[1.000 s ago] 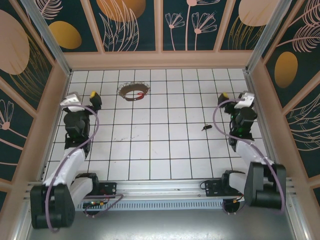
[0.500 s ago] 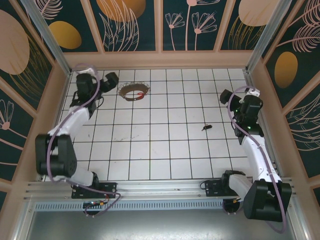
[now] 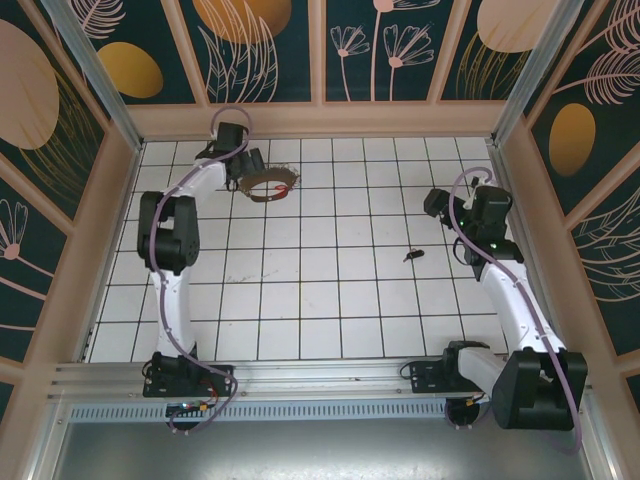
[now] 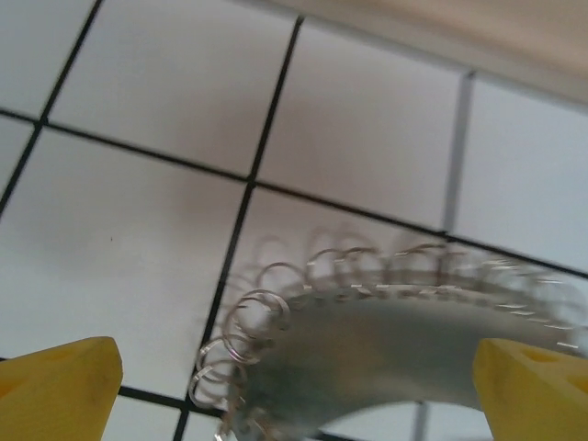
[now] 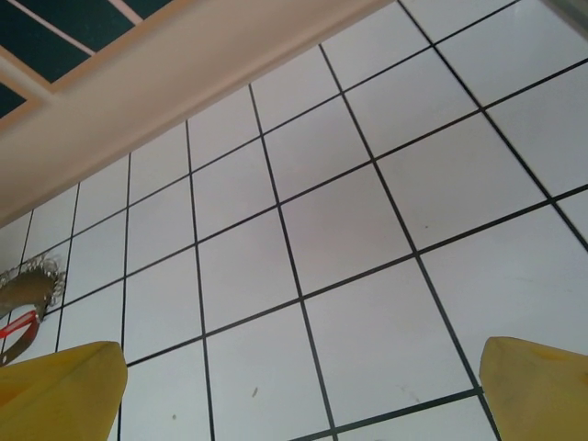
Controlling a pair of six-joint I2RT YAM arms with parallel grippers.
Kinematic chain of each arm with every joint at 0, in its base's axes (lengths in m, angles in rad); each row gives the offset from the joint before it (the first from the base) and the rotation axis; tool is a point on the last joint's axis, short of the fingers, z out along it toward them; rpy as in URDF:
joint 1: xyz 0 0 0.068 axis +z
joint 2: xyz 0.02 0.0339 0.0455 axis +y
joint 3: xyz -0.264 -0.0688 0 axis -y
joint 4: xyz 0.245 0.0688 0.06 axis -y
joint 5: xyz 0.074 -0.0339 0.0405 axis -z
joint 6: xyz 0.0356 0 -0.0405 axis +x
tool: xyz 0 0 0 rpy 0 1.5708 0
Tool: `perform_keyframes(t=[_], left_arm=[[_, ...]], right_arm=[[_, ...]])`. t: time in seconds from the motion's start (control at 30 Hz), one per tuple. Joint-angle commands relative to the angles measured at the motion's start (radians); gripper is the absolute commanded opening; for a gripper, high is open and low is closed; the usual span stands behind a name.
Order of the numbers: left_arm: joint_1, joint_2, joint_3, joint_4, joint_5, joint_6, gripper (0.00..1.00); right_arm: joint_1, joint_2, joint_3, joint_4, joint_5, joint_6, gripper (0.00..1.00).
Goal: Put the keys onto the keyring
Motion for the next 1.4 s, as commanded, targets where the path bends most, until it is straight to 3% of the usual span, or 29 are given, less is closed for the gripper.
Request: perform_keyframes(t=[0.0,0.13,0.37,0.47,0.77,0.83,1.3,1.37], left_arm=[[-0.011,0.04,0.054,-0.153,-0.06,0.002,0.95],[-0.022,0.063,0.061,-0.143,-0.066,0.002,0.92],[-0.046,0.087,0.036,-0.177,-0.089,0.02,0.73],[-0.072,0.09,0.011,-0.205,-0.118,0.053,0.72],[-0.097,-0.025,-0.24,-0.097,-0.074,0.055,0.56],[-0.11,-0.058,-0.295,-0.085,-0.076,0.062,0.49],[-0.402,-0.36,-0.777,0.021,0.052,0.031,0.47],[-0.46,-0.407,-0.843,0.028,0.056,0.024,0.45]], right_arm=[[0.014,0.022,0.048,-0.039,-0.035,-0.012,0.99],[0.024,0.046,0.065,-0.053,-0.043,-0.016,0.99],[0.027,0.074,0.147,-0.113,-0.058,-0.028,0.99],[0.027,0.075,0.158,-0.125,-0.074,-0.022,0.99],[0.05,0.079,0.143,-0.104,-0.109,0.035,0.99],[0.065,0.078,0.151,-0.105,-0.106,0.042,0.99],[0.13,0.098,0.185,-0.12,-0.092,0.062,0.99],[0.15,0.121,0.184,-0.119,-0.11,0.059,0.95]])
